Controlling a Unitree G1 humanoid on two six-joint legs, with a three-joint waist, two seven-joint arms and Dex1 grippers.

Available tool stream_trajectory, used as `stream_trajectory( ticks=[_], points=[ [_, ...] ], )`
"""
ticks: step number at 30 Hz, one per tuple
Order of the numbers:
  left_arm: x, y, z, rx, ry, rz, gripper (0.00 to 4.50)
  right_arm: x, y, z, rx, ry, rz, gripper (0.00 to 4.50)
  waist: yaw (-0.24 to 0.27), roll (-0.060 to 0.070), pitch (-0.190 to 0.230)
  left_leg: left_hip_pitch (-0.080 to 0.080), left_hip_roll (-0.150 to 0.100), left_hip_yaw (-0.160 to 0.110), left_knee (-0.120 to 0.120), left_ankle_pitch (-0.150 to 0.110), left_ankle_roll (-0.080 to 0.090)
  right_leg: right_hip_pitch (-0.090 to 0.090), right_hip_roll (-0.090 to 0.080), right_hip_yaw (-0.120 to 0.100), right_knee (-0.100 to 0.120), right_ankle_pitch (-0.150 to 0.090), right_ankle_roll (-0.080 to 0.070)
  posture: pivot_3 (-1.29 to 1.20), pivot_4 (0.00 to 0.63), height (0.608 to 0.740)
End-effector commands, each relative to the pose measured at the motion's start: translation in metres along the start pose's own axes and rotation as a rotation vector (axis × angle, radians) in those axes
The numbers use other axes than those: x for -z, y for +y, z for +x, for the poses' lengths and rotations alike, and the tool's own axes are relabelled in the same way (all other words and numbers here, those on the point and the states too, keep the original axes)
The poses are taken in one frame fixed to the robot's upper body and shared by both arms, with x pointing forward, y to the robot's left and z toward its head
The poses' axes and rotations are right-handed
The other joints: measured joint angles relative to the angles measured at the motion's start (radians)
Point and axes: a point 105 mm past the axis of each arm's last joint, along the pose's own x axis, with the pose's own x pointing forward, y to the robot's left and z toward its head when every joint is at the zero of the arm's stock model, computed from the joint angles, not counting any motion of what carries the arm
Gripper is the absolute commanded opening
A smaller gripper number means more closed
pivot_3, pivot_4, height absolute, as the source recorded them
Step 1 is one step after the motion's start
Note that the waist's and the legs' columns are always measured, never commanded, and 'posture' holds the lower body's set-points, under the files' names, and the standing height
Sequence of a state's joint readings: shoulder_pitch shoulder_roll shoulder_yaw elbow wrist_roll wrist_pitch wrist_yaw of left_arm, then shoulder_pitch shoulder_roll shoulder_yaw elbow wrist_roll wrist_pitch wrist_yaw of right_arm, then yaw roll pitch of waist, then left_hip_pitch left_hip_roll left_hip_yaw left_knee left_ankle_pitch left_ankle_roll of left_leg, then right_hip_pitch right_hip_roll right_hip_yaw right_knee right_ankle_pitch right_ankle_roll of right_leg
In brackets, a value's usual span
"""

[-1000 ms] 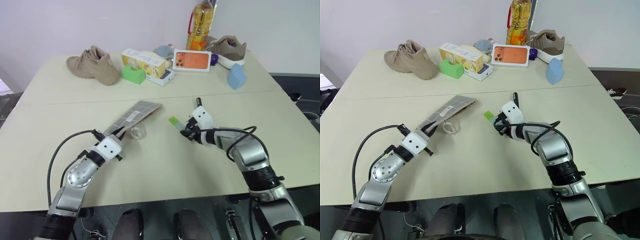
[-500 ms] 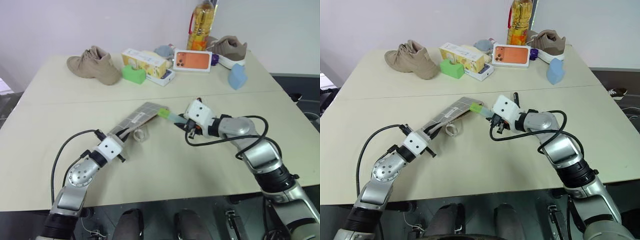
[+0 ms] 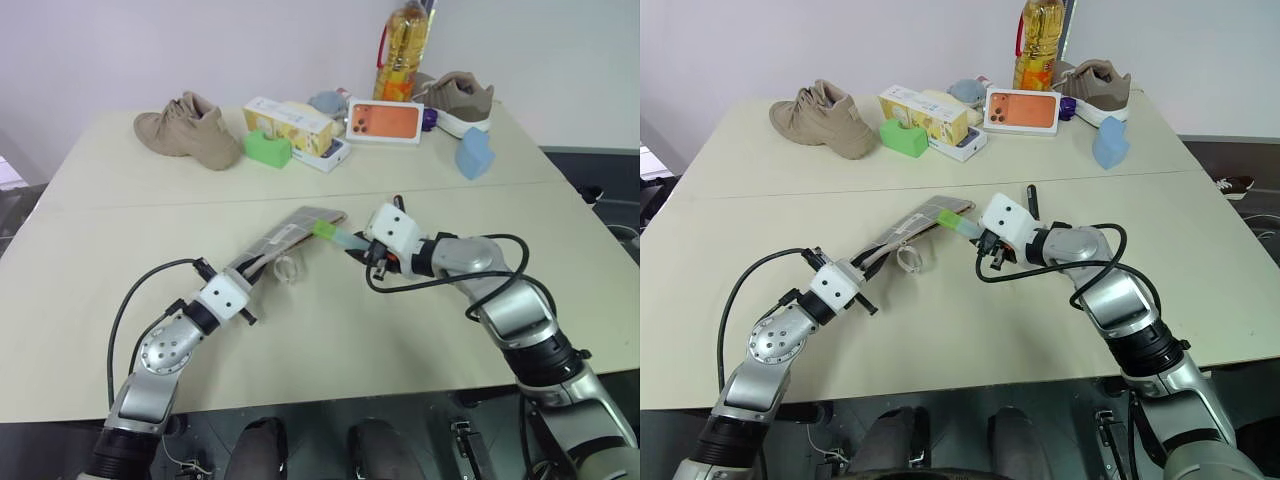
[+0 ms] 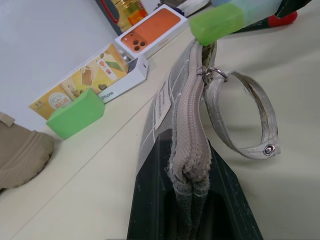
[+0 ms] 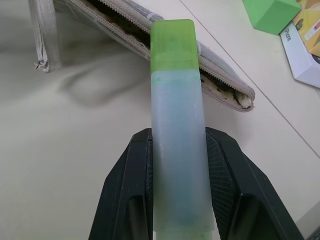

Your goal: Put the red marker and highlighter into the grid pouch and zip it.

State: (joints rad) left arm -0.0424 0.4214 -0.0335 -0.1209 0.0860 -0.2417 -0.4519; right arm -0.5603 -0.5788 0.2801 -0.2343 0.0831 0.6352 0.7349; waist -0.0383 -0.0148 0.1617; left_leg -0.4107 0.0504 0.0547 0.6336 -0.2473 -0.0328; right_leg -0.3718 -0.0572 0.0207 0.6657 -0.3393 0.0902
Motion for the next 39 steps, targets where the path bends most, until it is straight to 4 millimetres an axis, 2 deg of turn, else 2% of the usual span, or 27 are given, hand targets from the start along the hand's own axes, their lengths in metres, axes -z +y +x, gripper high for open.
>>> stream_trajectory(
  ticks=[1, 13, 18, 21, 30, 33, 36, 37, 39],
  points=[
    [-0.015, 0.003, 0.002, -0.011, -0.06, 0.0, 0.0, -0.006, -0.003, -0.004, 0.013, -0.021, -0.003, 0.88, 0.0, 0.0, 0.0, 0.0, 0.0, 0.0, 0.0, 0.0, 0.0, 0.0, 0.0, 0.0, 0.0, 0.0, 0.0, 0.0, 0.15, 0.74],
    [-0.017, 0.003, 0.003, -0.02, -0.068, -0.013, 0.0, 0.004, -0.018, -0.004, 0.082, 0.017, 0.109, 0.88, 0.0, 0.0, 0.0, 0.0, 0.0, 0.0, 0.0, 0.0, 0.0, 0.0, 0.0, 0.0, 0.0, 0.0, 0.0, 0.0, 0.15, 0.74],
    [-0.023, -0.004, 0.004, 0.032, -0.093, 0.027, 0.0, 0.002, -0.015, -0.002, 0.064, 0.024, 0.103, 0.88, 0.0, 0.0, 0.0, 0.0, 0.0, 0.0, 0.0, 0.0, 0.0, 0.0, 0.0, 0.0, 0.0, 0.0, 0.0, 0.0, 0.15, 0.74],
    [-0.026, -0.011, 0.004, 0.098, -0.11, 0.075, 0.0, 0.0, -0.009, -0.002, 0.022, 0.04, 0.036, 0.88, 0.0, 0.0, 0.0, 0.0, 0.0, 0.0, 0.0, 0.0, 0.0, 0.0, 0.0, 0.0, 0.0, 0.0, 0.0, 0.0, 0.15, 0.74],
    [-0.031, -0.03, 0.0, 0.316, -0.164, 0.146, 0.0, -0.011, 0.028, -0.006, -0.219, 0.062, -0.44, 0.88, 0.0, 0.0, 0.0, 0.0, 0.0, 0.0, 0.0, 0.0, 0.0, 0.0, 0.001, 0.0, 0.0, 0.0, 0.0, 0.0, 0.15, 0.74],
    [-0.031, -0.032, 0.001, 0.339, -0.168, 0.14, 0.0, -0.01, 0.033, -0.005, -0.249, 0.053, -0.515, 0.88, -0.001, 0.0, 0.0, 0.0, 0.0, 0.0, 0.001, 0.0, 0.0, 0.0, 0.001, 0.0, 0.0, 0.0, 0.0, 0.0, 0.15, 0.74],
    [-0.028, -0.029, 0.001, 0.331, -0.154, 0.137, 0.0, -0.011, 0.032, -0.007, -0.254, 0.039, -0.502, 0.88, 0.0, 0.0, 0.0, 0.0, 0.0, 0.0, 0.001, 0.0, 0.0, 0.0, 0.001, 0.0, 0.0, 0.0, 0.0, 0.0, 0.15, 0.74],
    [-0.027, -0.028, 0.001, 0.326, -0.145, 0.135, 0.0, -0.012, 0.031, -0.009, -0.247, 0.033, -0.498, 1.93, 0.0, 0.0, 0.0, 0.0, 0.0, 0.0, 0.001, 0.0, 0.0, 0.0, 0.001, -0.001, 0.0, 0.0, 0.0, 0.0, 0.15, 0.74],
    [-0.022, -0.027, 0.001, 0.31, -0.122, 0.132, 0.0, -0.019, 0.025, -0.013, -0.212, -0.007, -0.465, 2.82, 0.001, 0.0, 0.0, 0.0, 0.0, 0.0, 0.002, 0.0, 0.0, 0.0, 0.001, -0.001, 0.0, 0.0, 0.0, 0.0, 0.15, 0.74]
  ],
)
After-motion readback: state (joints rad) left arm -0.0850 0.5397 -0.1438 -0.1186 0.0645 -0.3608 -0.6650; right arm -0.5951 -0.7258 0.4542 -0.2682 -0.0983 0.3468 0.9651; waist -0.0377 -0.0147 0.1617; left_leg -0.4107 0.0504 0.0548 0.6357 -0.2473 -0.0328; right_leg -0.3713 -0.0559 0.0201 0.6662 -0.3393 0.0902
